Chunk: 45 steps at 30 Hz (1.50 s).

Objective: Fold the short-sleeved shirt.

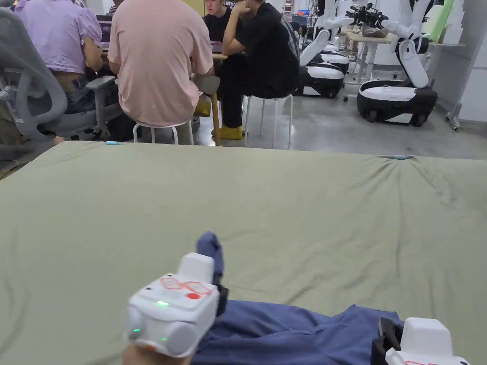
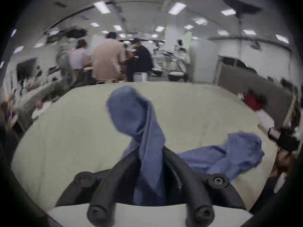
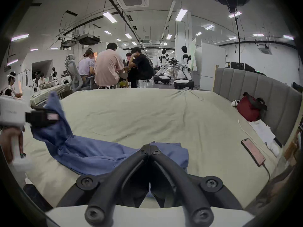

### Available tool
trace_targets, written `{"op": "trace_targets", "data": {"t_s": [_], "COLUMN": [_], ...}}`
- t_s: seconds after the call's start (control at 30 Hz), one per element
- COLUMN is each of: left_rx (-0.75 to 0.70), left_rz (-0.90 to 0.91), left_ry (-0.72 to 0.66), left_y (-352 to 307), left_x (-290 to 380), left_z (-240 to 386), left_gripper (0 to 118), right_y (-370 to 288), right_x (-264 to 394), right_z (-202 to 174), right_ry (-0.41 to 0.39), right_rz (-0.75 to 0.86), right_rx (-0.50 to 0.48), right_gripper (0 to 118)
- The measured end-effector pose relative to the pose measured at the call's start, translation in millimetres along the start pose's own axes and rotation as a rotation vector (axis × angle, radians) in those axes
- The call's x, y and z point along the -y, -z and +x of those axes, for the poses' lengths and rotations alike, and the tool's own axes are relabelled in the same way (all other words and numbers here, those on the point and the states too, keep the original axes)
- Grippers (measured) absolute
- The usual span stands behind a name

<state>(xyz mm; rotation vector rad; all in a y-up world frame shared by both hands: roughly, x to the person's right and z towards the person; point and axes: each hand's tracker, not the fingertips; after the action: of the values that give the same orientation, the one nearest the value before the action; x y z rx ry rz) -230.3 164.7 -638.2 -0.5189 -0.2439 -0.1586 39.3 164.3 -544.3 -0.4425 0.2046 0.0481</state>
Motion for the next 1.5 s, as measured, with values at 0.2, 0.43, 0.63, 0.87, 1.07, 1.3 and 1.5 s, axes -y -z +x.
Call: {"op": "trace_targets", "data": {"t_s": [0.2, 0.43, 0.63, 0.87, 1.07, 1.3, 1.5], "left_rx": [-0.056, 0.089, 0.109, 0.215, 0.284, 0.234, 0.11], "left_rz": [-0.169, 0.01, -0.088, -0.194, -0.27, -0.144, -0.081], "left_ry": [0.131, -0.23, -0.485, -0.5, -0.454, -0.496, -0.643], "left_y": [50, -12, 3, 43, 59, 4, -37], "left_x": [24, -8, 6, 34, 42, 36, 55], "left_z": [68, 28, -9, 41, 81, 32, -56], "left_gripper": [14, 85, 51, 0, 0, 0, 0], "right_y": [-1, 0, 1, 2, 1, 6, 9], "right_x": [-2, -4, 2, 9, 10, 5, 3], "right_z": [5, 9, 17, 29, 33, 4, -32], "right_ry": [-0.021, -0.045, 0.016, 0.042, 0.052, 0.017, 0.003], "right_rz": [-0.018, -0.028, -0.031, -0.044, -0.055, -0.051, -0.055], "right_rx": [-0.029, -0.071, -0.084, -0.057, -0.041, -0.069, -0.121], "right_gripper": [0, 0, 0, 0, 0, 0, 0]}}
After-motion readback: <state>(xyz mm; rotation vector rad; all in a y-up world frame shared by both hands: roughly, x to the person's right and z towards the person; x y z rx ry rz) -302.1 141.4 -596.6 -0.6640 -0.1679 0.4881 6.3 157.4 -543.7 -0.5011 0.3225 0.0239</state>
